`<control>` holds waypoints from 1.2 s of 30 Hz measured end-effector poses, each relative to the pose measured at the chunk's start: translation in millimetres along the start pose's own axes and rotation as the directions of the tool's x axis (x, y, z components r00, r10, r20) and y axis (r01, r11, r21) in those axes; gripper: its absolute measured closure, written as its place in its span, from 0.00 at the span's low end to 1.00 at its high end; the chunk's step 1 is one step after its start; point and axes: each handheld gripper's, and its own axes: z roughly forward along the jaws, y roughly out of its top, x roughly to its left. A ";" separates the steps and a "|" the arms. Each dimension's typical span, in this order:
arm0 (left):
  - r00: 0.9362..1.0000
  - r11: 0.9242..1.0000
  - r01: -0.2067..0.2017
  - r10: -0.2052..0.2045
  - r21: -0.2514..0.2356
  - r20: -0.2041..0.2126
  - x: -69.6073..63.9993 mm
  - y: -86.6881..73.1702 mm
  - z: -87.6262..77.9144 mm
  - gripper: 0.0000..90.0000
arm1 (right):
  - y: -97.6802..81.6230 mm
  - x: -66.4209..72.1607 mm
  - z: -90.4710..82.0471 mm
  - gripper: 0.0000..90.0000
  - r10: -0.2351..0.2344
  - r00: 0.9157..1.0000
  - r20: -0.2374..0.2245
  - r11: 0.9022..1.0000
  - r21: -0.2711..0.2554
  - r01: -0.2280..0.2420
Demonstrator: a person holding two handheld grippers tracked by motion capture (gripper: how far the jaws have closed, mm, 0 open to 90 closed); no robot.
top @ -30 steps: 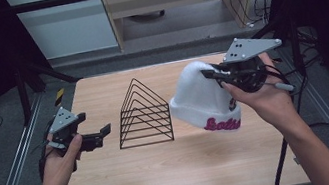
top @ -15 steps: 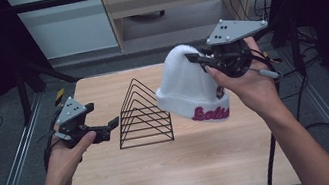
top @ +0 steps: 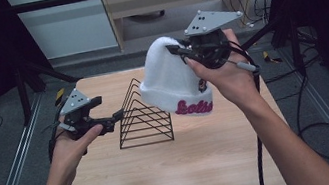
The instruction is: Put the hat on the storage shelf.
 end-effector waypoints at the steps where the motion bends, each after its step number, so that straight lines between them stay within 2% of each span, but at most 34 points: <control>1: 1.000 1.000 0.001 -0.001 -0.002 0.004 -0.1 0.4 0.8 0.16 | 1.4 0.8 4.8 0.92 0.000 1.000 -0.006 1.000 -0.003 0.000; 4: 1.000 1.000 0.002 -0.002 -0.003 0.028 -0.4 2.4 5.3 0.17 | 3.4 1.8 10.5 0.92 0.005 1.000 -0.014 1.000 -0.012 -0.005; 12: 0.999 1.000 -0.005 0.005 -0.008 0.048 -3.5 11.6 13.2 0.18 | 14.4 5.2 16.3 0.92 0.008 1.000 -0.028 0.999 -0.038 -0.009; 17: 0.998 1.000 -0.007 0.007 0.005 0.068 -4.2 17.1 23.0 0.18 | 22.0 8.9 17.7 0.92 0.004 0.999 -0.050 0.998 -0.056 -0.007; 23: 0.997 0.999 -0.019 0.016 0.037 0.075 -3.6 19.0 36.0 0.18 | 24.1 13.9 26.0 0.92 0.010 0.997 -0.077 0.998 -0.057 -0.014; 27: 0.997 0.999 -0.020 0.018 0.035 0.081 -3.7 20.1 39.5 0.19 | 24.6 16.1 29.8 0.92 0.013 0.996 -0.089 0.998 -0.060 -0.019; 29: 0.997 1.000 -0.005 0.002 0.030 0.079 -4.2 23.3 41.9 0.20 | 26.2 18.3 33.0 0.92 0.015 0.995 -0.098 0.998 -0.062 -0.021; 32: 0.996 1.000 -0.001 -0.001 0.027 0.088 -3.8 25.2 43.1 0.24 | 27.6 19.6 34.5 0.92 0.014 0.994 -0.104 0.998 -0.066 -0.020; 35: 0.997 0.999 0.007 -0.010 0.032 0.082 -1.8 26.5 42.9 0.41 | 30.0 21.9 35.8 0.92 0.007 0.994 -0.112 0.998 -0.068 -0.014; 36: 0.997 0.999 0.014 -0.017 0.035 0.078 -0.3 26.6 41.6 0.41 | 30.4 22.5 36.0 0.92 0.006 0.993 -0.115 0.997 -0.070 -0.015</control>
